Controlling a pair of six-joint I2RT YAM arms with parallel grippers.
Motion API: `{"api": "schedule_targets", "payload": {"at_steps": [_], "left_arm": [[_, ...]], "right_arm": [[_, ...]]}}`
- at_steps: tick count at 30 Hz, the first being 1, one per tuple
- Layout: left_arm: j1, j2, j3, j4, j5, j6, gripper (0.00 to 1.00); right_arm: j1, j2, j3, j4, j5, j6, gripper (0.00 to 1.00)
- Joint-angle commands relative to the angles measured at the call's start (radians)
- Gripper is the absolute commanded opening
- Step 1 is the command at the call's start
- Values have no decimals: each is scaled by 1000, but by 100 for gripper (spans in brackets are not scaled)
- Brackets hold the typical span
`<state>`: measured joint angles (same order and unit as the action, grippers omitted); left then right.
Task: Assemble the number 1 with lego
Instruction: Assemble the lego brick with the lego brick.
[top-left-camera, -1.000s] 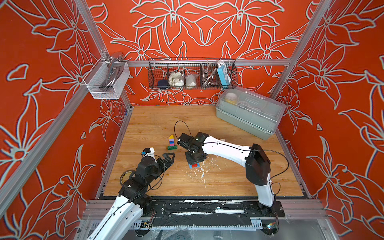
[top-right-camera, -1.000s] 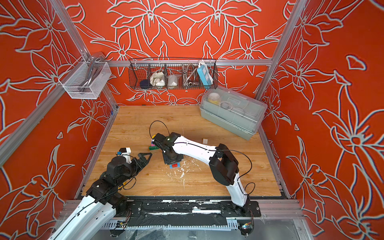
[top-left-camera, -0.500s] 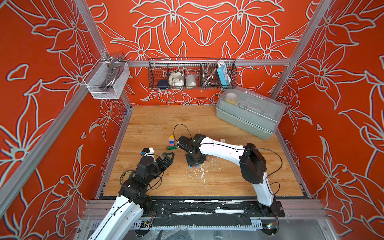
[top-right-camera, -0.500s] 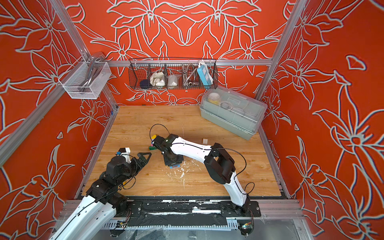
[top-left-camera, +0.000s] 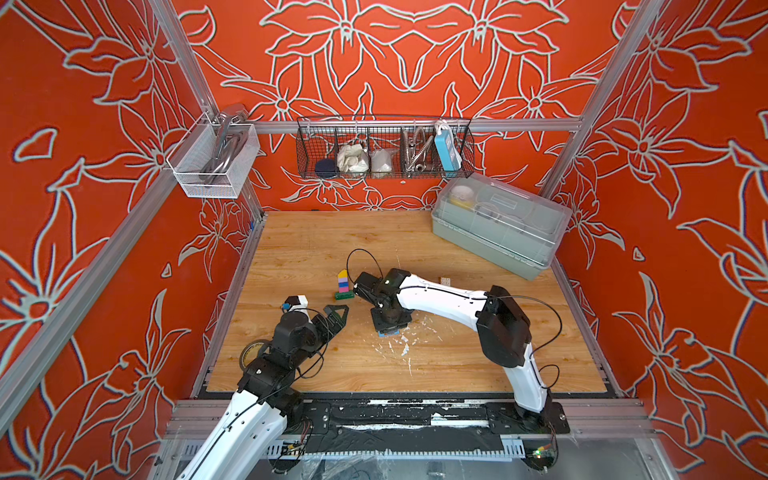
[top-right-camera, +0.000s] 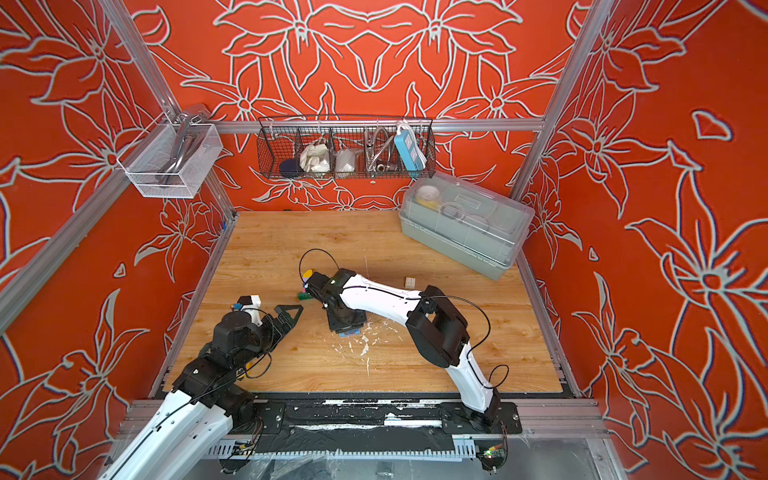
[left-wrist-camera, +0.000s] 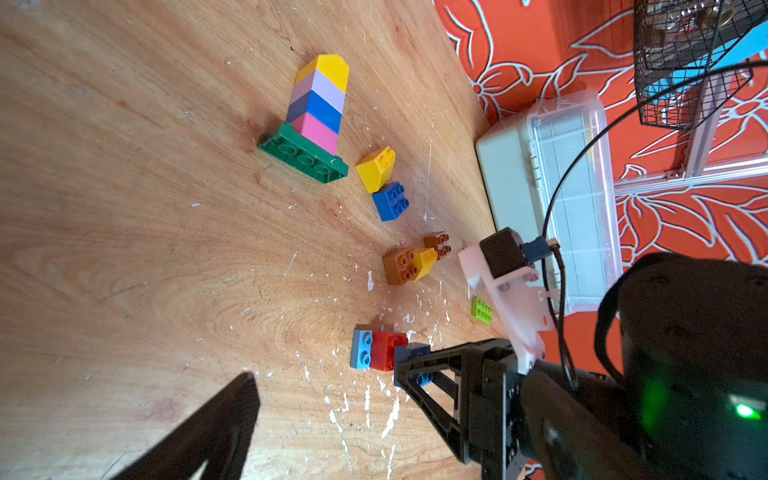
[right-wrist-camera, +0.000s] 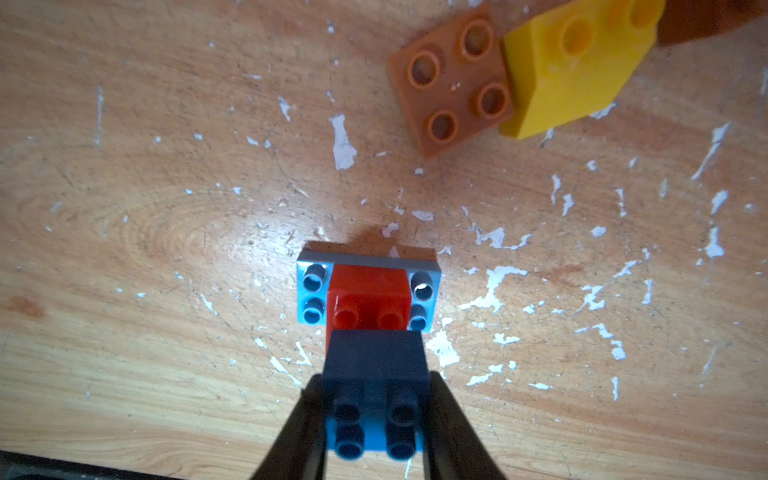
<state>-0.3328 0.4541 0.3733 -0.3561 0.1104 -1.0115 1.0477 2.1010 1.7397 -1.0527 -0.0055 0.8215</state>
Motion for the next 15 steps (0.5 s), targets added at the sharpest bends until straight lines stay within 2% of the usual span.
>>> {"api": "schedule_targets", "payload": {"at_steps": [1,15], "left_arm": [[8,5,-14,21,9,1,99],[11,18,-14,28,17,1,99]], "right_arm": [[-8,8,-1,20,-10,-3,12],[-18,0,-45,47,-36,1,12]]}}
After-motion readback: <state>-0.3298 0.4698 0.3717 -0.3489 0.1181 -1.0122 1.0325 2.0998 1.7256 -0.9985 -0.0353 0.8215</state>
